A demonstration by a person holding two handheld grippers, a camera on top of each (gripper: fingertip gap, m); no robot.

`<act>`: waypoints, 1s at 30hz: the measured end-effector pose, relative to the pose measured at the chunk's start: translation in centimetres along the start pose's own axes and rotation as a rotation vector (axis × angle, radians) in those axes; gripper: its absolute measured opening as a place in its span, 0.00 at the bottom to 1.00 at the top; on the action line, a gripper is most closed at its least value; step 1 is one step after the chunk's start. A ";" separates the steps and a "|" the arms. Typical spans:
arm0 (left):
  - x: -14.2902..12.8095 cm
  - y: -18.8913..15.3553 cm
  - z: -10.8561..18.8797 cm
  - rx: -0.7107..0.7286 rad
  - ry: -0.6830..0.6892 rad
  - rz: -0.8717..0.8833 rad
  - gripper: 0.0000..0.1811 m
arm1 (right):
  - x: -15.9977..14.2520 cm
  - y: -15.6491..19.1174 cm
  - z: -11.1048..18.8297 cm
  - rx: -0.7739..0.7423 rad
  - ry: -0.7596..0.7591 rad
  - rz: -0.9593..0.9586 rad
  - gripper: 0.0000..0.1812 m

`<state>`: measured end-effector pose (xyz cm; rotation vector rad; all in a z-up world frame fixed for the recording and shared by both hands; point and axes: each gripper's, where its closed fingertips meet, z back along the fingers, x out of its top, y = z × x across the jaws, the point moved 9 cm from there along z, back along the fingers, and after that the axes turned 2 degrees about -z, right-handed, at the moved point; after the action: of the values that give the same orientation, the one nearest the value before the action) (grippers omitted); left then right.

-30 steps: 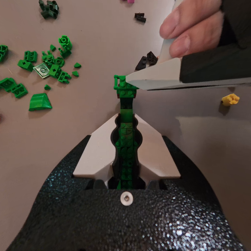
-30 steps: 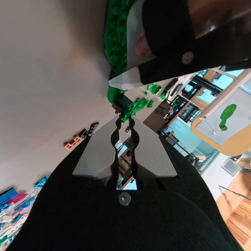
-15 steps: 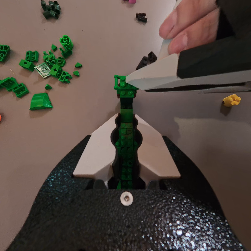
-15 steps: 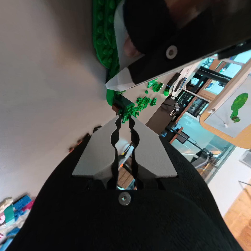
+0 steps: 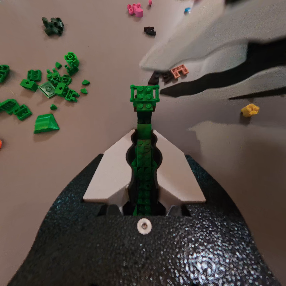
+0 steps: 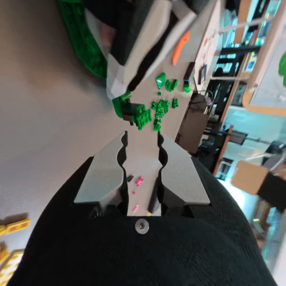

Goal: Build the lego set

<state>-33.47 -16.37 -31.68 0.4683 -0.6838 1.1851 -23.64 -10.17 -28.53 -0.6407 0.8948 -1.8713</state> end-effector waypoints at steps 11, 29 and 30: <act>-1.7 1.6 1.1 -0.028 0.043 -0.051 0.23 | -0.6 3.3 4.0 -0.171 -0.309 -0.644 0.22; 7.9 -8.8 5.0 0.555 -1.146 -0.605 0.28 | -7.2 3.4 9.0 -0.619 -0.538 -1.074 0.23; 8.3 -9.2 4.1 0.513 -1.152 -0.589 0.29 | -7.5 3.4 9.1 -0.635 -0.534 -1.079 0.23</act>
<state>-23.91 -16.39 -22.79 1.7222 -1.0896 0.4172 -11.98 -7.27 -26.25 -2.2367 0.8248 -2.0601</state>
